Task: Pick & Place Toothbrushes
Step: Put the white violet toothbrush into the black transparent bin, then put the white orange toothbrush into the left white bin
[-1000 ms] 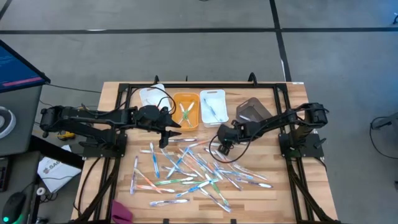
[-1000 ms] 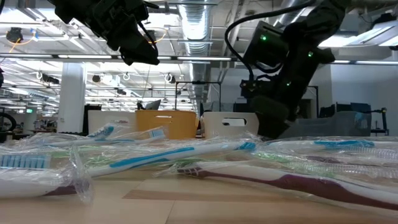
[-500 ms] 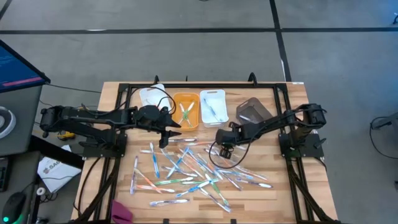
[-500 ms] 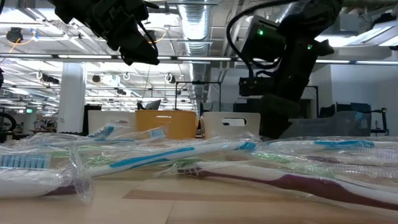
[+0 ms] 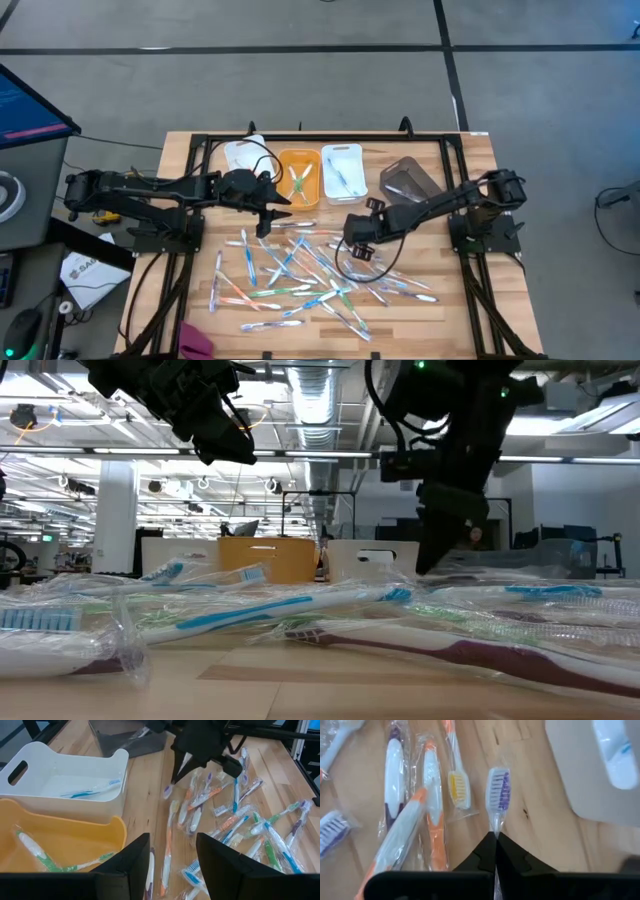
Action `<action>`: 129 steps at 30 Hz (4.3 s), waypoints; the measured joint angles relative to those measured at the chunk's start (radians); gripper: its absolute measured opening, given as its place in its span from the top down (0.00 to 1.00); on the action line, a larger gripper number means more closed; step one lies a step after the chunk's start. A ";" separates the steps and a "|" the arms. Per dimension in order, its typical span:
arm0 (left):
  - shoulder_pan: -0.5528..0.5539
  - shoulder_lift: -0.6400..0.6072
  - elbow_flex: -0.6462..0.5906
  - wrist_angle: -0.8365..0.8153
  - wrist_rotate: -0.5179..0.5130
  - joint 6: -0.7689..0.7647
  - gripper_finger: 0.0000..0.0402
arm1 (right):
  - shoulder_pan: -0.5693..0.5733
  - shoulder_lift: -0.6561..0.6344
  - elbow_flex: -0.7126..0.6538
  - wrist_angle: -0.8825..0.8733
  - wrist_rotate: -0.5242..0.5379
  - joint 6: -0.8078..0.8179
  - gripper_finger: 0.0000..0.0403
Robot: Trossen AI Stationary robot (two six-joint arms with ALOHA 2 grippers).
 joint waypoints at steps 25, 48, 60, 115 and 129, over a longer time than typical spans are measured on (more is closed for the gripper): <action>0.000 0.000 0.000 0.028 0.000 0.000 0.62 | 0.074 -0.342 0.167 -0.700 0.316 0.278 1.00; 0.001 0.000 0.000 0.038 0.000 0.001 0.62 | -0.433 -0.787 -0.296 -0.017 0.028 -0.211 1.00; 0.001 0.000 0.000 0.035 0.000 0.000 0.62 | -0.530 -0.624 -0.296 -0.103 -0.071 -0.113 1.00; 0.000 0.000 0.000 0.034 0.001 0.000 0.62 | -0.398 -0.397 -0.083 -0.332 -0.343 0.104 0.43; 0.000 0.000 0.000 0.037 0.001 0.000 0.62 | -0.075 -0.397 -0.083 -0.062 -0.434 0.092 0.44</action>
